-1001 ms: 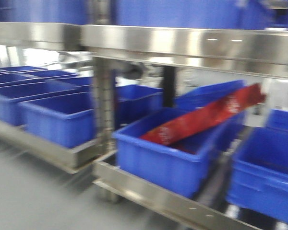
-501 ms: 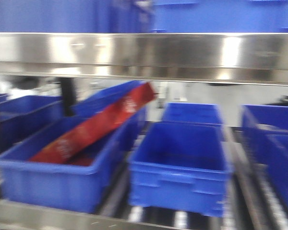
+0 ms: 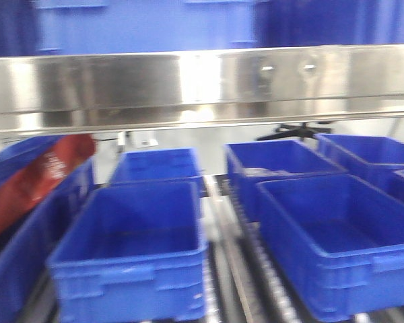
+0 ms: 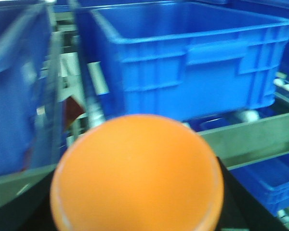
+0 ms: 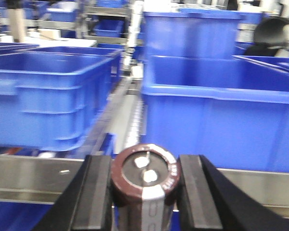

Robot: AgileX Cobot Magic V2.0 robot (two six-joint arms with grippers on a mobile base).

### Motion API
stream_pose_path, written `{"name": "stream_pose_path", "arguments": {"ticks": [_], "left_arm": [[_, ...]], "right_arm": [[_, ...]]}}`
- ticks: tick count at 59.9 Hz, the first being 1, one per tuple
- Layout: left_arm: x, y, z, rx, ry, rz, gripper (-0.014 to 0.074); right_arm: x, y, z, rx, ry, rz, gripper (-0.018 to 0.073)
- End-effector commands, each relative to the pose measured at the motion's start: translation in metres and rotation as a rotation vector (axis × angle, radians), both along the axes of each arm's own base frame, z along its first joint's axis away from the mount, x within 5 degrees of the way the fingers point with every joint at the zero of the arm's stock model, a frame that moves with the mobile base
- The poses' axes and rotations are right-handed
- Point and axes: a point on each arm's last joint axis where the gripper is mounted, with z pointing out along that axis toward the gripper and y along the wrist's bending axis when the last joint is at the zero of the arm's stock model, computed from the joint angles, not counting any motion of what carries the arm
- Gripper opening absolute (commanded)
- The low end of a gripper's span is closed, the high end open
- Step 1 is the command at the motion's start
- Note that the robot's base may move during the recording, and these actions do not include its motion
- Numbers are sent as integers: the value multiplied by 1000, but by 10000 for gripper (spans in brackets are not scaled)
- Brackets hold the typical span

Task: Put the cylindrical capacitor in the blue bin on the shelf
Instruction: 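Drive the base along the shelf up to the blue bins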

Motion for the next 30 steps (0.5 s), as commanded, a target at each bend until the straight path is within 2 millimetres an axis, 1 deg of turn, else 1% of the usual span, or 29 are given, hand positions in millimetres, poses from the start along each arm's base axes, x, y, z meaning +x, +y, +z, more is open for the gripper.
{"name": "stream_pose_path", "arguments": {"ticks": [1, 30], "left_arm": [[-2, -1, 4, -6, -24, -7, -111], [-1, -1, 4, -5, -22, -7, -111]], "right_arm": [[-2, -1, 4, 0, -35, -3, -123], [-2, -1, 4, 2, -35, -3, -123]]}}
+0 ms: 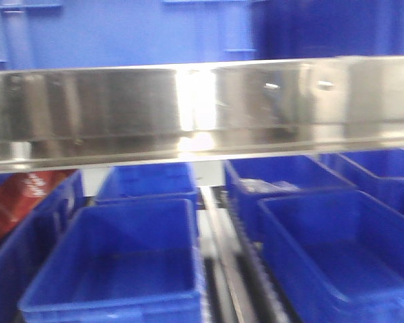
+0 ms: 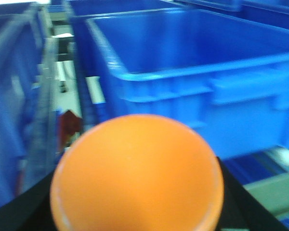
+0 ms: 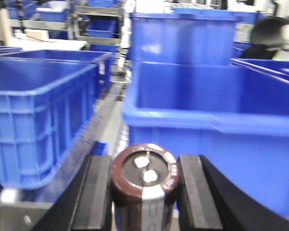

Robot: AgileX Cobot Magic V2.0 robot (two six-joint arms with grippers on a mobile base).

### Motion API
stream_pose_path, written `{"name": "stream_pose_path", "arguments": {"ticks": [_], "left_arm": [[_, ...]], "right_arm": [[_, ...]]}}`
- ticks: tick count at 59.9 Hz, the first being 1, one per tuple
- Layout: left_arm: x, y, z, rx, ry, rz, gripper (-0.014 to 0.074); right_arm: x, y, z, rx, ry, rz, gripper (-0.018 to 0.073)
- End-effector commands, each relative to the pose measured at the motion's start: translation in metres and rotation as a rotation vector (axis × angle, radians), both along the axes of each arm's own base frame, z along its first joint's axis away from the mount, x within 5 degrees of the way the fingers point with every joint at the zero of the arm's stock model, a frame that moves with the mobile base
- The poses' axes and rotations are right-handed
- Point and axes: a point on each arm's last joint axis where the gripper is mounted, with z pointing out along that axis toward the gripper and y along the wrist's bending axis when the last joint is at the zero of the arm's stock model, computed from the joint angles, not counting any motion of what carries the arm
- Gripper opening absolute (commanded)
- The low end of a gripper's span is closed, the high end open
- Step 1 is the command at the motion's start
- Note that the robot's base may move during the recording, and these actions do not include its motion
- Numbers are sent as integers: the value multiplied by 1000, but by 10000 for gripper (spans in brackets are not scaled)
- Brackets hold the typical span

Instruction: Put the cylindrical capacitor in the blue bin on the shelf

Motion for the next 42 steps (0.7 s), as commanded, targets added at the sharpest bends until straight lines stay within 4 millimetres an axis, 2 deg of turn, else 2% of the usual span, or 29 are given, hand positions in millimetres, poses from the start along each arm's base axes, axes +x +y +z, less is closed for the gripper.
{"name": "stream_pose_path", "arguments": {"ticks": [1, 42], "left_arm": [[-2, -1, 4, -4, -24, -7, -111], [-2, -1, 4, -4, -24, -7, -111]], "right_arm": [[-2, -1, 4, 2, -35, -3, -123], [-2, -1, 4, 2, -35, -3, -123]]}}
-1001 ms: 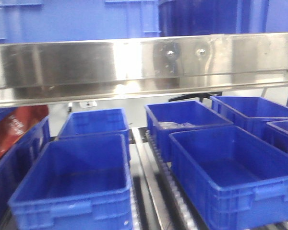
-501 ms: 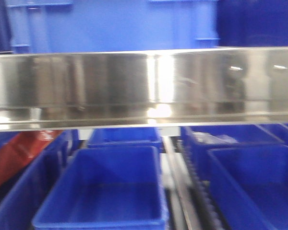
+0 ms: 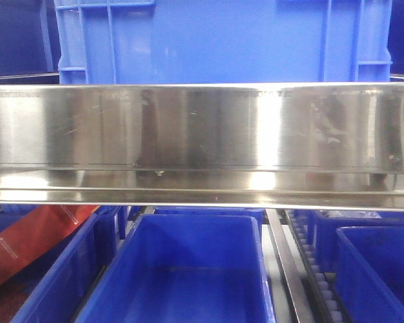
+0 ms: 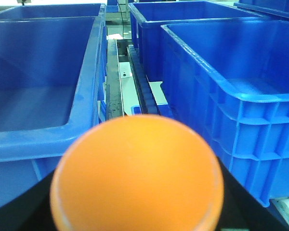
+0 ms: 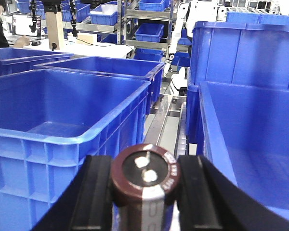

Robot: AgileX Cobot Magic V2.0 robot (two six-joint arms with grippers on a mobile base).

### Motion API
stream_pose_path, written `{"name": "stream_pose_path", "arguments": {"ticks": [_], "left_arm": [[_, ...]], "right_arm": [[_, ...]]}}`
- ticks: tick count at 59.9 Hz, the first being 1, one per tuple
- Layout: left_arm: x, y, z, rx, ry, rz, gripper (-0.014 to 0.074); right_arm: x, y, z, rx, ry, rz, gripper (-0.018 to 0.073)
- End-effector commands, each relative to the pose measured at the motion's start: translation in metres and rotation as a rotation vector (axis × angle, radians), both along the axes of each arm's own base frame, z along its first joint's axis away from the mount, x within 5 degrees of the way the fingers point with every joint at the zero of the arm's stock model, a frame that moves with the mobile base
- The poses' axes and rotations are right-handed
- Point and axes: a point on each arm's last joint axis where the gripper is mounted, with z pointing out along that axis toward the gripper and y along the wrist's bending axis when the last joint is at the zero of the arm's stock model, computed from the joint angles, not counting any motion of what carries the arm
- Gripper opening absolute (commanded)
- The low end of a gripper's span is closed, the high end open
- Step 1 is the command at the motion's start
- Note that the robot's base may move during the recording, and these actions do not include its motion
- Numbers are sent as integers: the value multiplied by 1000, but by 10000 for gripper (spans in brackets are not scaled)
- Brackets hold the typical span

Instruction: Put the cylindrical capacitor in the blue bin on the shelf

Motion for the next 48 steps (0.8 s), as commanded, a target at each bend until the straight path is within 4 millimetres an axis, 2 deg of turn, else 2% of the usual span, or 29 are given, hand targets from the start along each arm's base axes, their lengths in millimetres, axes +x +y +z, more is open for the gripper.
{"name": "stream_pose_path", "arguments": {"ticks": [1, 48], "left_arm": [[-2, -1, 4, -4, -24, -7, -111], [-2, -1, 4, -4, -24, -7, -111]], "right_arm": [[-2, -1, 4, 2, -35, -3, -123], [-2, -1, 4, 2, -35, -3, -123]]}}
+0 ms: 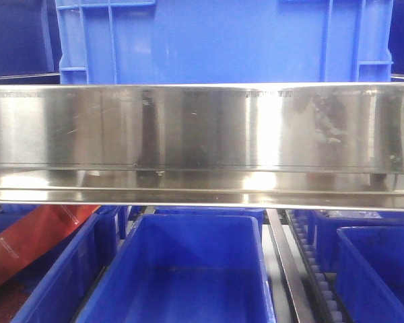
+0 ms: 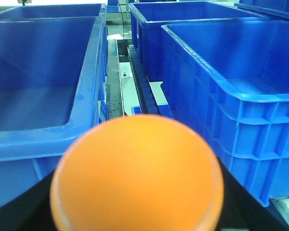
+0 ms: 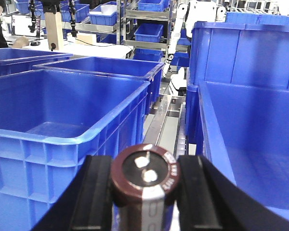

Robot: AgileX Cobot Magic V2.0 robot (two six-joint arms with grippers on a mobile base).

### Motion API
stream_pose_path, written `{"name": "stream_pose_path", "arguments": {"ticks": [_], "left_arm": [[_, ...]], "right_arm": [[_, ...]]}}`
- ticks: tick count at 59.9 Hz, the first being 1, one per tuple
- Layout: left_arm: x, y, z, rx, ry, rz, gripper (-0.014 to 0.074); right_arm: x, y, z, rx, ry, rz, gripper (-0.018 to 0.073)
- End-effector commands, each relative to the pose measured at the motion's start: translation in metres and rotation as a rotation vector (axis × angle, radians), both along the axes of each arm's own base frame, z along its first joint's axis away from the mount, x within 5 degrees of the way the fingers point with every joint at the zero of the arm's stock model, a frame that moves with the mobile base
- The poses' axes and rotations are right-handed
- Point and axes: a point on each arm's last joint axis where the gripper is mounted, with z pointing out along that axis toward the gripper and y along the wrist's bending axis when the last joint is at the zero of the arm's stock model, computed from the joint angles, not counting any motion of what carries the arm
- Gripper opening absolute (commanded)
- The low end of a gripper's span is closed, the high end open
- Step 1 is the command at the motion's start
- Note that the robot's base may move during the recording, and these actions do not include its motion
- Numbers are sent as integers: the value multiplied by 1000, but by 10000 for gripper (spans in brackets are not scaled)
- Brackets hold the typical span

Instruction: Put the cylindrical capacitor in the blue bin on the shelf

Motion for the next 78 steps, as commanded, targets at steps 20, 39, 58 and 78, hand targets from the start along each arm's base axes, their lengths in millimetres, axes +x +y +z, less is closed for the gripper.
{"name": "stream_pose_path", "arguments": {"ticks": [20, 39, 58, 78], "left_arm": [[-1, 0, 5, -10, -43, -4, -111], [12, -26, 31, 10, -84, -169, -111], [72, -85, 79, 12, -65, -331, -111], [151, -168, 74, 51, 31, -442, -111]], "right_arm": [[-2, -1, 4, 2, -35, -3, -123], [-2, -1, 6, 6, -56, -5, -123], [-2, 0, 7, 17, -59, -1, -123], [-2, 0, 7, 17, -59, -1, -123]]}}
